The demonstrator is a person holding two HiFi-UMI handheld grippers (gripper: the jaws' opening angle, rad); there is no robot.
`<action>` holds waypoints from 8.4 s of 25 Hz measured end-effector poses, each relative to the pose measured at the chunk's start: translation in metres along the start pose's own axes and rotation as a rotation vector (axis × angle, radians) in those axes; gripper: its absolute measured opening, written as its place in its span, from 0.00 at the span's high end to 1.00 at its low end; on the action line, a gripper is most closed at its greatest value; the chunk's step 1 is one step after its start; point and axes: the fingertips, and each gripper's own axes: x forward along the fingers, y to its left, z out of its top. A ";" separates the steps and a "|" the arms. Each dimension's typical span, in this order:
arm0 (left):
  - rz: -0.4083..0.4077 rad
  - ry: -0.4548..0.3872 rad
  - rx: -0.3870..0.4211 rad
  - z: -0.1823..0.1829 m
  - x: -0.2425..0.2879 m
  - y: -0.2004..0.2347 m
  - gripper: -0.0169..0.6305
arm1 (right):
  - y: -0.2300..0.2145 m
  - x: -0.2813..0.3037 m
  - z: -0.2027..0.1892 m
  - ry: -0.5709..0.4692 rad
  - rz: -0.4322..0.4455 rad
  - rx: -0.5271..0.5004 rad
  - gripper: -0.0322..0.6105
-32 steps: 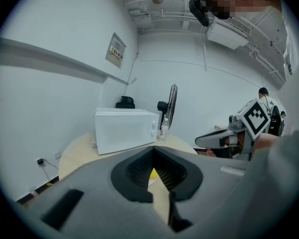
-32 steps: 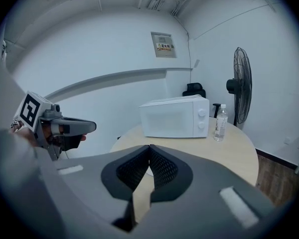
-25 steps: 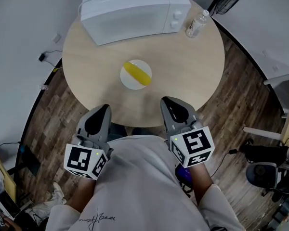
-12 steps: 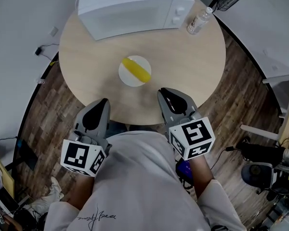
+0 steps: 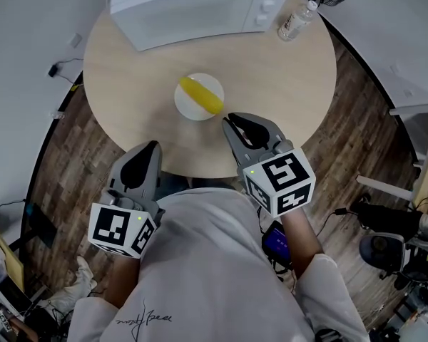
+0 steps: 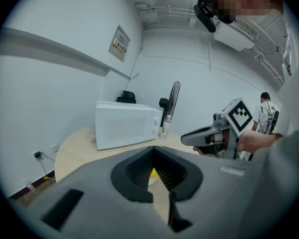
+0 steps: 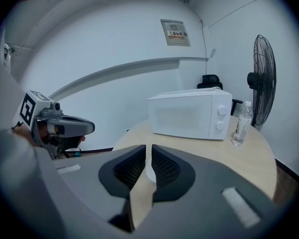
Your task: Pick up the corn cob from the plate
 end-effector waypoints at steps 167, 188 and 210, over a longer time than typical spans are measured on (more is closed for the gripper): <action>0.037 0.050 -0.146 -0.004 0.020 0.094 0.98 | -0.078 0.204 -0.122 0.696 -0.029 -0.090 0.53; 0.013 0.024 -0.145 -0.003 0.018 0.078 0.98 | -0.081 0.173 -0.107 0.595 -0.054 0.013 0.53; 0.010 0.005 -0.137 -0.009 0.008 0.064 0.98 | -0.072 0.142 -0.098 0.475 -0.055 0.085 0.53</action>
